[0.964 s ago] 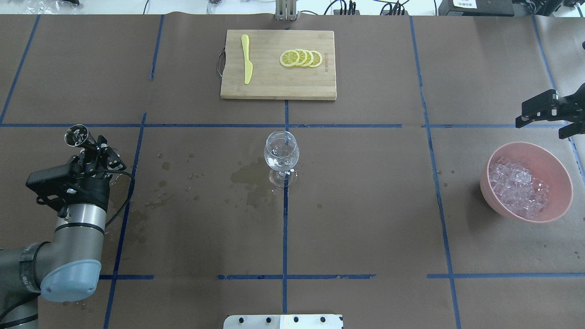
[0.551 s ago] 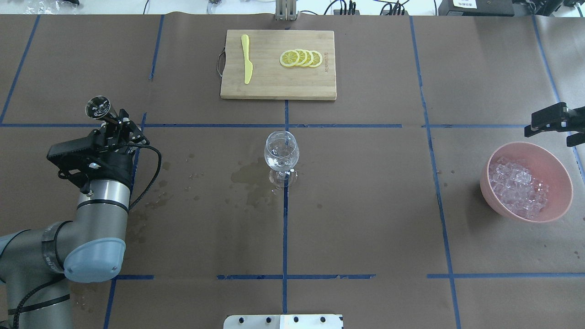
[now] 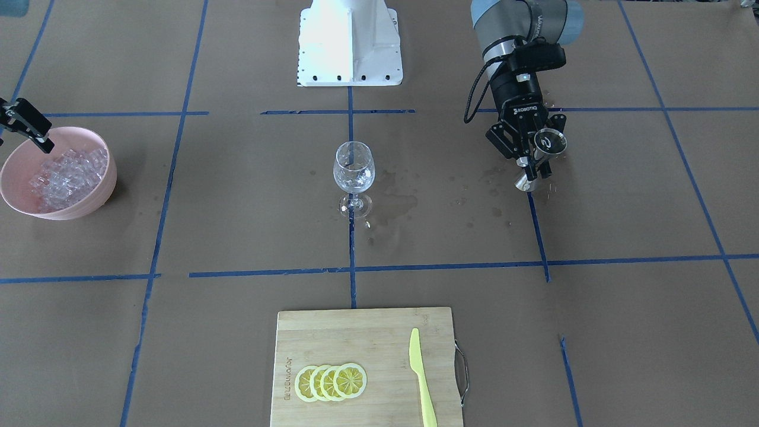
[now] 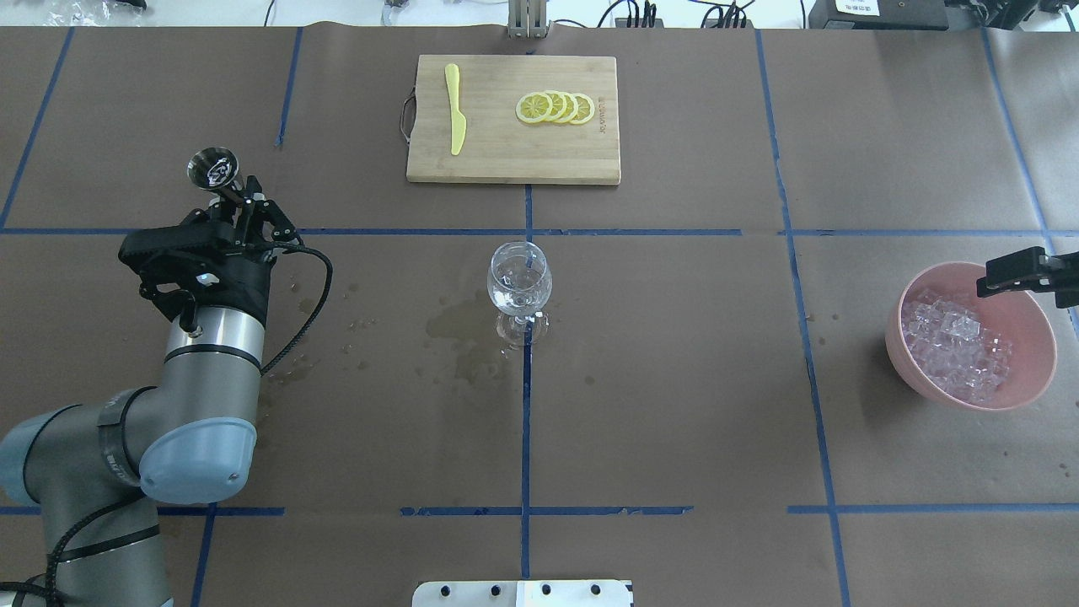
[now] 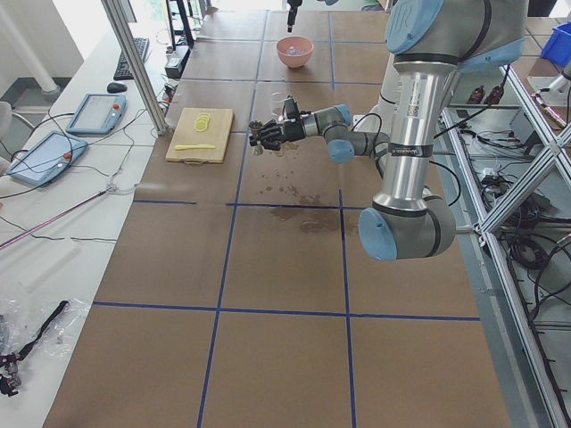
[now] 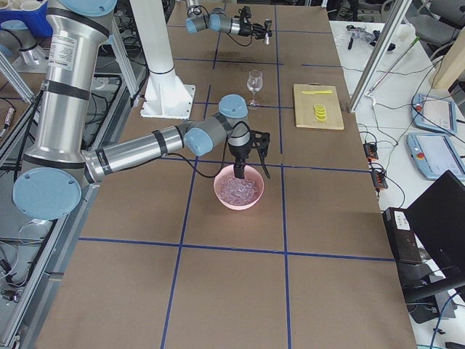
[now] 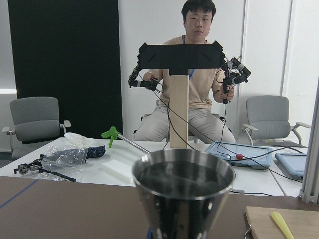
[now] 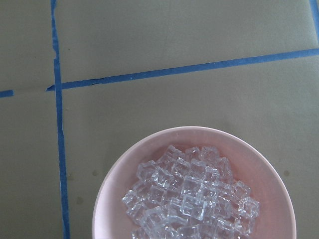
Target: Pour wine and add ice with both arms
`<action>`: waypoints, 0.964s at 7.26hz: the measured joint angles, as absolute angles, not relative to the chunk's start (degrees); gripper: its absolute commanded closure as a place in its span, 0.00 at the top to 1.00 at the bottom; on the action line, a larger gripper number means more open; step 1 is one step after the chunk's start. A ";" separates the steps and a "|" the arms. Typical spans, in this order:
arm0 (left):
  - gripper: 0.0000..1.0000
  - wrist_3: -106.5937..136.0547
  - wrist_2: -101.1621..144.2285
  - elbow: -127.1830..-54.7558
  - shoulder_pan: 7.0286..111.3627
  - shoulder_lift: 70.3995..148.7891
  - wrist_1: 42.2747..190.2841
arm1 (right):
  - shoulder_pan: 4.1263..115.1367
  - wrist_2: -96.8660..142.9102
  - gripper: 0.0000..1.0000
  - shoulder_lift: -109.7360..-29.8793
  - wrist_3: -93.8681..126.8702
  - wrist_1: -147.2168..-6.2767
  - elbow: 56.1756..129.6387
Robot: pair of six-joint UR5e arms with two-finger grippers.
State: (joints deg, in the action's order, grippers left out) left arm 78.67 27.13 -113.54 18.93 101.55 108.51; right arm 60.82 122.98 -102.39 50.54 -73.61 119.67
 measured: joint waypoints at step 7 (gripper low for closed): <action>0.00 67.63 35.38 -112.99 17.26 113.82 107.83 | 58.22 120.49 1.00 -102.82 51.08 -66.15 114.25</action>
